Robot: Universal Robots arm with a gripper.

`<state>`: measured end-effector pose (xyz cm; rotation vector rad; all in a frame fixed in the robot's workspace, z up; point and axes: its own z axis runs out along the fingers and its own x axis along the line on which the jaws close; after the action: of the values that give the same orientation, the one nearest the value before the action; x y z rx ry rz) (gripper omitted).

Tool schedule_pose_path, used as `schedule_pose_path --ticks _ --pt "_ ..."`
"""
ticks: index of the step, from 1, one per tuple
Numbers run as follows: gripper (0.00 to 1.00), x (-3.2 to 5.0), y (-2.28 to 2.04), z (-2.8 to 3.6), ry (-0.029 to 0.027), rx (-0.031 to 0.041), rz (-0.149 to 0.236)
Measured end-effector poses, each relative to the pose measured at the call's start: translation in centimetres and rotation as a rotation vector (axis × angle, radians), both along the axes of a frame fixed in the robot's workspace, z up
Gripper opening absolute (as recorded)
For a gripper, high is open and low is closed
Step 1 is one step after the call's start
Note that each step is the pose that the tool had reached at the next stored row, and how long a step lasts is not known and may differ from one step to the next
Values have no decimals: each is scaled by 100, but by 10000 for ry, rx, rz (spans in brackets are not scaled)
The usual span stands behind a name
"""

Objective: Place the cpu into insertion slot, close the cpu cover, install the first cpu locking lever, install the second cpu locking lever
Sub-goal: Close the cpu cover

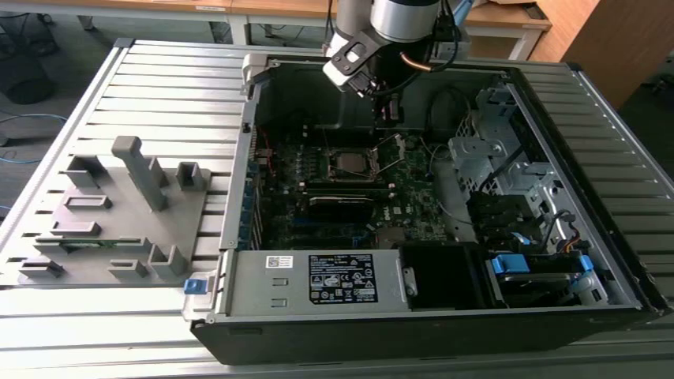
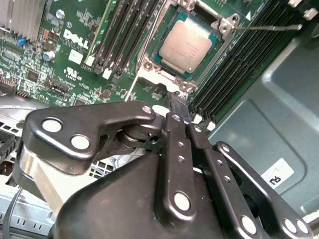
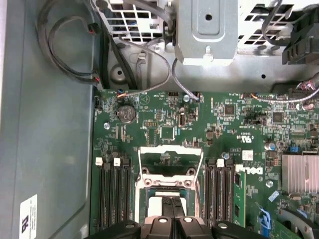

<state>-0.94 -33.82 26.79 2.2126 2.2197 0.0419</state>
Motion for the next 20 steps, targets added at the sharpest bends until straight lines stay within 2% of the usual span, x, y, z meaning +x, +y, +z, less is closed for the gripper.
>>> schedule_pose_path --ticks 20 --pt "11 430 0 -4 0 0 0"
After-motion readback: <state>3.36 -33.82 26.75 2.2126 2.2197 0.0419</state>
